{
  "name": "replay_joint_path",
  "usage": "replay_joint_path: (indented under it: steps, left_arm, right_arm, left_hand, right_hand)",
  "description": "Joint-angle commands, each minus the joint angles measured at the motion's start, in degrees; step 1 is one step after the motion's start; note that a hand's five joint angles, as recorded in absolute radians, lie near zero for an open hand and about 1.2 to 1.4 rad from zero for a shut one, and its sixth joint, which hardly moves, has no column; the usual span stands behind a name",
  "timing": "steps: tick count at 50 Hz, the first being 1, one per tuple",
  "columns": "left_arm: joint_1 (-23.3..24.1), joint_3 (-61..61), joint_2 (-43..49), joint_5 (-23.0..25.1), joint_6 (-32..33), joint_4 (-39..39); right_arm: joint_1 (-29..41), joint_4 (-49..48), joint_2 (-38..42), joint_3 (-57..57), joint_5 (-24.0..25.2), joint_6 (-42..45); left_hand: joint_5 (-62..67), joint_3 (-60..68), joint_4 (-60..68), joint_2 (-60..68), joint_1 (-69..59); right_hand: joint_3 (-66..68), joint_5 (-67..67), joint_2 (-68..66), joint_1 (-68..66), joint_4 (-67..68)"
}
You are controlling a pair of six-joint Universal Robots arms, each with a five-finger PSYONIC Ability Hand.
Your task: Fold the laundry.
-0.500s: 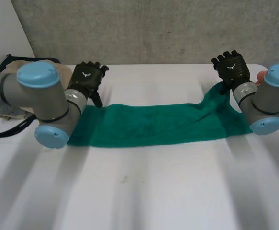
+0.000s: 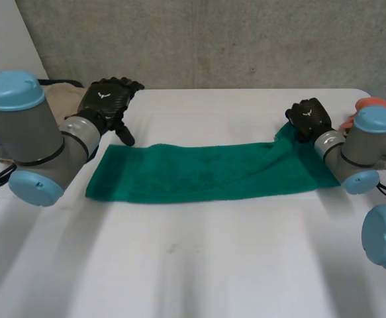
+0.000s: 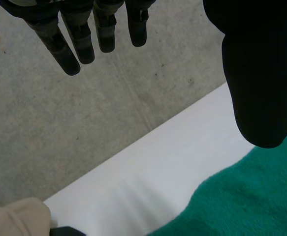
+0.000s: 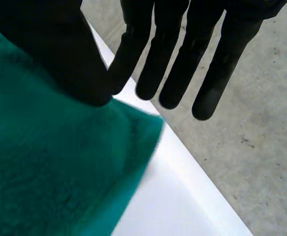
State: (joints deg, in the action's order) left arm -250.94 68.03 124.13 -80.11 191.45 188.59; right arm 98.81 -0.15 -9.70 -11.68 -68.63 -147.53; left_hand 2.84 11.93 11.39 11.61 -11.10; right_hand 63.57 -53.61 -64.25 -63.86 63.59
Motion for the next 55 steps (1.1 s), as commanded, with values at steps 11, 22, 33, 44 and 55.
replay_joint_path:
  steps: [11,22,33,44,55]
  left_arm:
    - [-1.6,-6.5,1.9,0.4,0.4,-0.3]
    - [-0.3,-8.8,1.8,-1.6,-0.7,-4.9]
    - [0.2,-4.2,-1.3,-0.4,-1.8,-3.8]
    - [-0.8,0.4,-4.0,1.5,-2.5,-3.5]
    - [-1.9,-0.6,-1.9,2.6,-2.3,-3.4]
  right_arm:
    - [-0.7,8.1,-26.0,-12.5,1.0,0.5]
    - [0.1,5.5,-26.2,-23.4,2.0,1.1]
    - [0.6,5.8,-14.8,-18.8,3.7,8.2]
    - [1.3,1.8,-5.0,-8.5,2.2,8.2]
    - [2.8,7.9,-13.2,-12.1,2.6,6.4]
  left_hand:
    - [-2.8,-1.9,-1.4,-1.6,1.1]
    - [-2.8,-1.9,-1.4,-1.6,1.1]
    - [-2.8,-1.9,-1.4,-1.6,1.1]
    - [-2.8,-1.9,-1.4,-1.6,1.1]
    - [-2.8,-1.9,-1.4,-1.6,1.1]
  right_hand:
    - [16.4,-16.4,-15.8,-16.1,16.4]
    - [-43.0,43.0,43.7,43.3,-43.0]
    - [-34.9,35.0,35.6,35.2,-34.9]
    - [-22.5,22.5,23.1,22.8,-22.5]
    - [16.4,-16.4,-15.8,-16.1,16.4]
